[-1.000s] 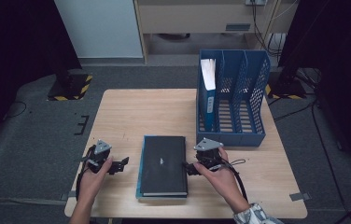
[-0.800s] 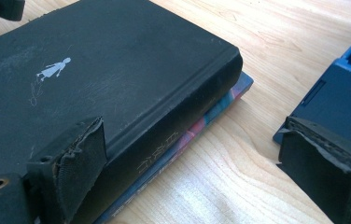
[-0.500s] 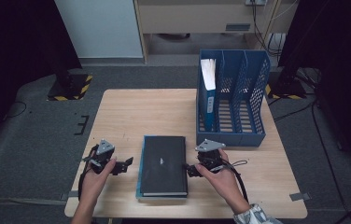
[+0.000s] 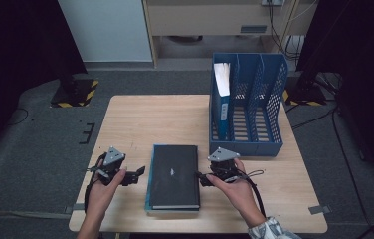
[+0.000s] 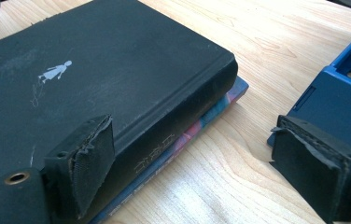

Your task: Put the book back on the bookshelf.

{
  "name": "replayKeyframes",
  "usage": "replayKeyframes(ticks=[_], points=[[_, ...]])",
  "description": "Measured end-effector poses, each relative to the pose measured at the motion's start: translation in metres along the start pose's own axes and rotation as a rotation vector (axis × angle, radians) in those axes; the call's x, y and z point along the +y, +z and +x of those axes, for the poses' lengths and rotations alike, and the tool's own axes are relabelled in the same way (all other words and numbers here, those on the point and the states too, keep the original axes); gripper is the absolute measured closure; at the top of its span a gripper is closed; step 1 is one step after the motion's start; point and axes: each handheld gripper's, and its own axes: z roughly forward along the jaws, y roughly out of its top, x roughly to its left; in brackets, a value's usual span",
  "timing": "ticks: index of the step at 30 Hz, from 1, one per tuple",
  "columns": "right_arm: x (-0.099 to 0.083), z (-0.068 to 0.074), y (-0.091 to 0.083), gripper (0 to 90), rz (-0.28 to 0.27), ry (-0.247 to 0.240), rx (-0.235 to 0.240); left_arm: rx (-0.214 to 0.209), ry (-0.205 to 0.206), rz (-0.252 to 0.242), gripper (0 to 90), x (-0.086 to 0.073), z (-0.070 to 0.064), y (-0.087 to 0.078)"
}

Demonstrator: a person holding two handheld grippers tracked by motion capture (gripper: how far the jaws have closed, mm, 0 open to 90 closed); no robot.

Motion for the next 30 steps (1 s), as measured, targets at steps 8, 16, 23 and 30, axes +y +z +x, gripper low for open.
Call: replayKeyframes(ticks=[8, 16, 23, 30], points=[[0.005, 0.003, -0.004, 11.4, 0.022, 0.019, 0.035, -0.078, 0.04, 0.015, 6.7, 0.008, -0.029, 0.012], [0.006, 0.01, -0.001, 8.0, 0.037, 0.037, 0.101, -0.117, 0.049, 0.066, 6.3, 0.009, -0.039, 0.025], [0.006, 0.02, 0.006, 5.8, 0.046, 0.016, 0.139, -0.207, 0.033, 0.087, 6.2, 0.01, -0.043, 0.032], [0.003, 0.02, 0.01, 4.3, 0.062, 0.026, 0.164, -0.294, 0.008, 0.113, 7.3, 0.013, -0.039, 0.041]])
